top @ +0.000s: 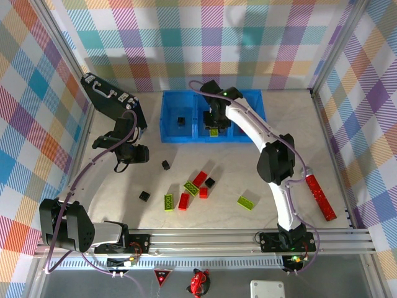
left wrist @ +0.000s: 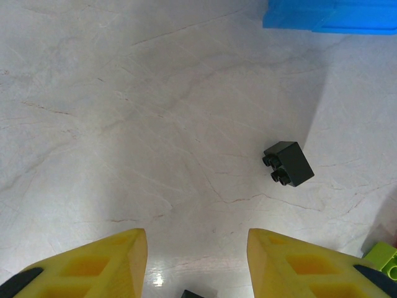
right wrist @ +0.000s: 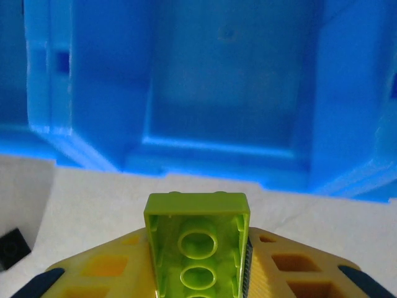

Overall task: Sort the legos into containers by color
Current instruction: Place the lego in the container.

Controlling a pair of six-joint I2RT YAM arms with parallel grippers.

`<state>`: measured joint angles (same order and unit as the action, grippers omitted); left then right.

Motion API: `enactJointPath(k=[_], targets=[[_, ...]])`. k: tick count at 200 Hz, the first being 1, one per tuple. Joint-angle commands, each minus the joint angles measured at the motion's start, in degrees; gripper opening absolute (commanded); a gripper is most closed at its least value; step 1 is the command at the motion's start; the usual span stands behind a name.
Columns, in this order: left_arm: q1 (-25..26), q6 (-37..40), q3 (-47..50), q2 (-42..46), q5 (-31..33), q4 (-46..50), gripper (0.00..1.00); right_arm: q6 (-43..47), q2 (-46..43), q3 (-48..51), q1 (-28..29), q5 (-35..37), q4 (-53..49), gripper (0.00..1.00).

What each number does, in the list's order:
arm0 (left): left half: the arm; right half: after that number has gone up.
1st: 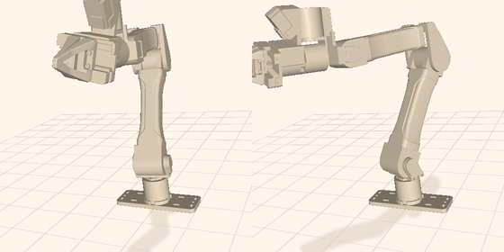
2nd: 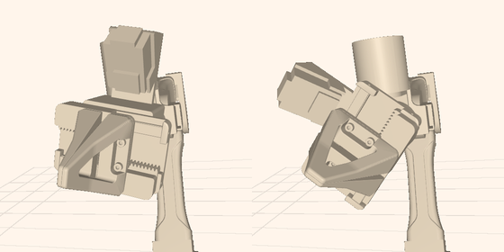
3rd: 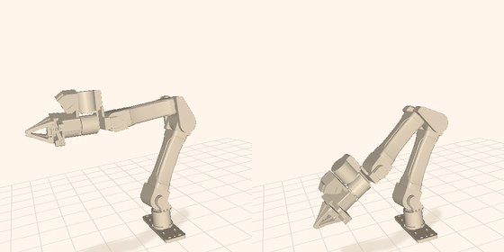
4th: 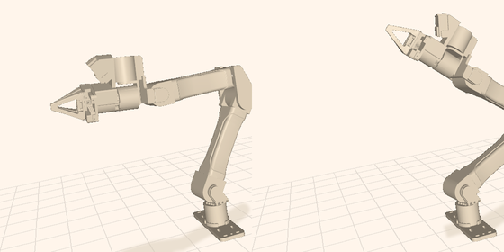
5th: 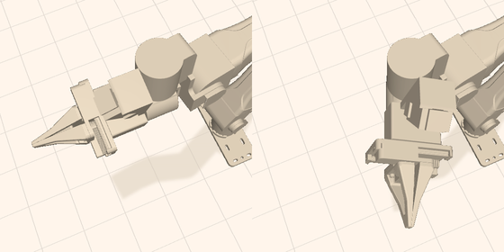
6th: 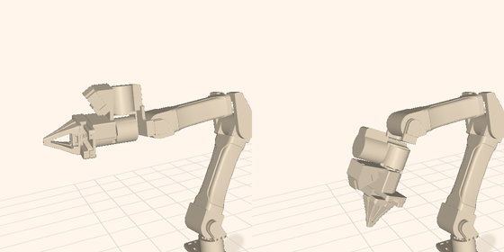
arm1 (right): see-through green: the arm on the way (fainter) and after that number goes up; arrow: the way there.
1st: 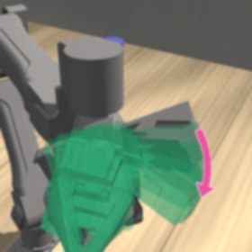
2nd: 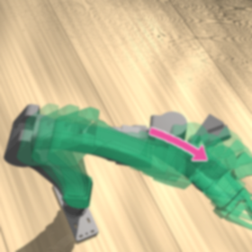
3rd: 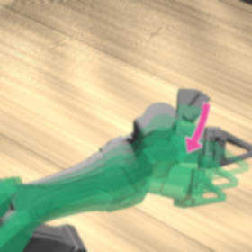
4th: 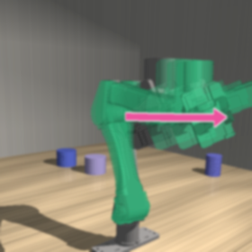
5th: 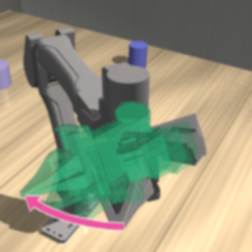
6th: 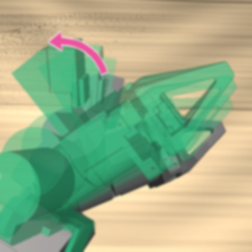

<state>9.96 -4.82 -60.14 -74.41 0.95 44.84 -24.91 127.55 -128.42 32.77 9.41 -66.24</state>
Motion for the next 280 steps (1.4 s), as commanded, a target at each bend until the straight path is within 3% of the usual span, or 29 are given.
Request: enactJointPath(k=[1, 52, 179, 280], targets=[[-0.9, 0.6, -0.42, 0.76, -0.39, -0.11, 0.46, 1.35, 3.77, -4.77, -1.53, -0.53, -3.46, 0.36], [-0.9, 0.57, -0.34, 0.09, -0.95, -0.45, 0.46, 2.85, 10.1, -13.21, -3.72, -1.56, -1.68, 0.36], [-0.89, 0.31, -0.2, -0.13, -1.75, -0.89, 0.46, 4.61, 18.34, -13.33, -4.03, 0.88, 13.68, 0.35], [-0.9, 0.29, -0.24, 0.05, -1.12, -0.63, 0.46, 3.75, 22.82, -13.35, -4.11, 0.53, 15.95, 0.36]])
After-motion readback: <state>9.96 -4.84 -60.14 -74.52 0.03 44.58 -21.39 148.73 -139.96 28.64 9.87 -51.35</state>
